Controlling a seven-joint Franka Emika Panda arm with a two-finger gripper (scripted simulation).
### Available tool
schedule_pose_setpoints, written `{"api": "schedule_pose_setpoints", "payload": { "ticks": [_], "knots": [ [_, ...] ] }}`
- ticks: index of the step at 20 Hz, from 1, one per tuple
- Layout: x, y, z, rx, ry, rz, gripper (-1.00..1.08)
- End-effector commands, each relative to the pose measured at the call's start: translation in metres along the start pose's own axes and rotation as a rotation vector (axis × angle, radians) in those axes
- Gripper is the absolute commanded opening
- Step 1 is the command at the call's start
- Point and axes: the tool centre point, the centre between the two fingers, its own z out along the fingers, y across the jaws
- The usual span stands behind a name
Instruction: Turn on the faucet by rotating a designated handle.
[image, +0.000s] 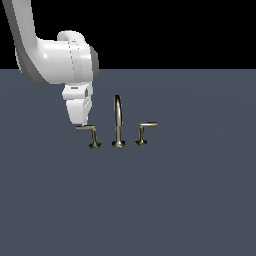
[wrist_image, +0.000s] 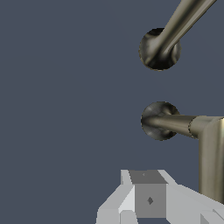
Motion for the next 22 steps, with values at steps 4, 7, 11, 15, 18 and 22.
{"api": "schedule_pose_setpoints", "payload": {
  "ticks": [4, 7, 11, 15, 18, 22],
  "knots": [
    [0.000, -0.001, 0.000, 0.000, 0.000, 0.003, -1.00],
    [-0.005, 0.008, 0.000, 0.000, 0.000, 0.003, -1.00],
    [-0.011, 0.020, 0.000, 0.001, -0.001, 0.003, -1.00],
    [-0.018, 0.033, 0.000, 0.001, -0.001, 0.003, -1.00],
    [-0.012, 0.028, 0.000, 0.009, -0.002, 0.011, -1.00],
    [-0.011, 0.041, 0.000, 0.007, -0.002, 0.009, -1.00]
  ]
}}
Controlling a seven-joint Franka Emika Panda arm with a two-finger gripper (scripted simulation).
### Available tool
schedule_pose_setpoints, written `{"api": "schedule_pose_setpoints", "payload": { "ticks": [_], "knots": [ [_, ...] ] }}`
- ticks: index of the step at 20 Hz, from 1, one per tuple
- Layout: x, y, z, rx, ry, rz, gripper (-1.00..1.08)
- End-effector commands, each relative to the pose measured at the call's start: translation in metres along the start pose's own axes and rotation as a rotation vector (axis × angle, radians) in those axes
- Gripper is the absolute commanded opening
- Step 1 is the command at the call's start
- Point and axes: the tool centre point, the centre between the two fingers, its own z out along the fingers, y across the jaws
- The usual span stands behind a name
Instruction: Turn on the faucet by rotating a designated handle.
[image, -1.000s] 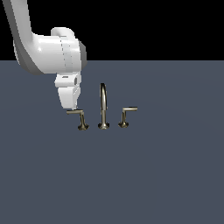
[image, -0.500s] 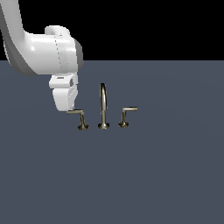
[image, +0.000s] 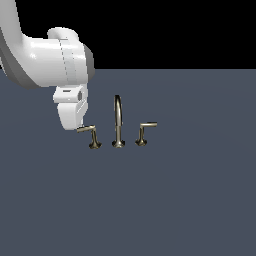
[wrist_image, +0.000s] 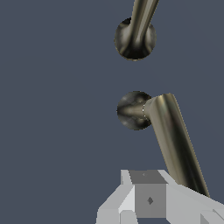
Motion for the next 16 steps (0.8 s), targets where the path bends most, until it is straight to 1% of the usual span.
{"api": "schedule_pose_setpoints", "payload": {
  "ticks": [1, 11, 12, 13, 16],
  "knots": [
    [0.002, 0.012, 0.000, -0.010, 0.004, -0.001, -1.00],
    [0.005, 0.044, -0.001, -0.016, 0.004, -0.005, -1.00],
    [0.005, 0.044, -0.001, -0.016, 0.004, -0.005, -1.00],
    [0.003, 0.037, 0.000, -0.007, -0.001, -0.005, -1.00],
    [0.013, 0.044, 0.000, -0.009, 0.001, -0.005, -1.00]
  ]
}}
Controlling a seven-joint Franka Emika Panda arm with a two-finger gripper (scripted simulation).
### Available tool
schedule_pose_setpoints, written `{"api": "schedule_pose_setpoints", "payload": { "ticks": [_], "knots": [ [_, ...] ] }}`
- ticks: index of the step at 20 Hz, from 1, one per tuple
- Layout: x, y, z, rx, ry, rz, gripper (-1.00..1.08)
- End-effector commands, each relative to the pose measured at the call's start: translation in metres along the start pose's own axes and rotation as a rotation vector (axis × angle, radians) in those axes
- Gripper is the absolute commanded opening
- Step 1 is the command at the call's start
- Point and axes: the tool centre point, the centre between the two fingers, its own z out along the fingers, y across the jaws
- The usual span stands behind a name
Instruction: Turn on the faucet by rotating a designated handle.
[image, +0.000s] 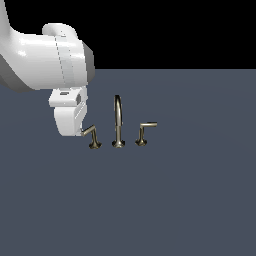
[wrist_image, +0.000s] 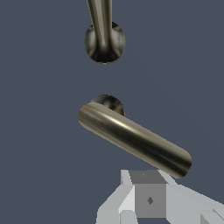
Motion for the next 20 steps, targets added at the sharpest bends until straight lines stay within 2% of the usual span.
{"api": "schedule_pose_setpoints", "payload": {
  "ticks": [1, 9, 10, 11, 19, 20],
  "knots": [
    [0.011, 0.006, 0.000, -0.005, 0.004, 0.005, -1.00],
    [0.038, 0.025, -0.001, -0.011, 0.007, 0.005, -1.00],
    [0.038, 0.025, -0.001, -0.011, 0.007, 0.005, -1.00],
    [0.019, 0.024, 0.000, -0.008, -0.002, -0.019, -1.00],
    [0.076, 0.013, -0.001, -0.011, 0.006, 0.003, -1.00],
    [0.076, 0.013, -0.001, -0.011, 0.006, 0.003, -1.00]
  ]
}}
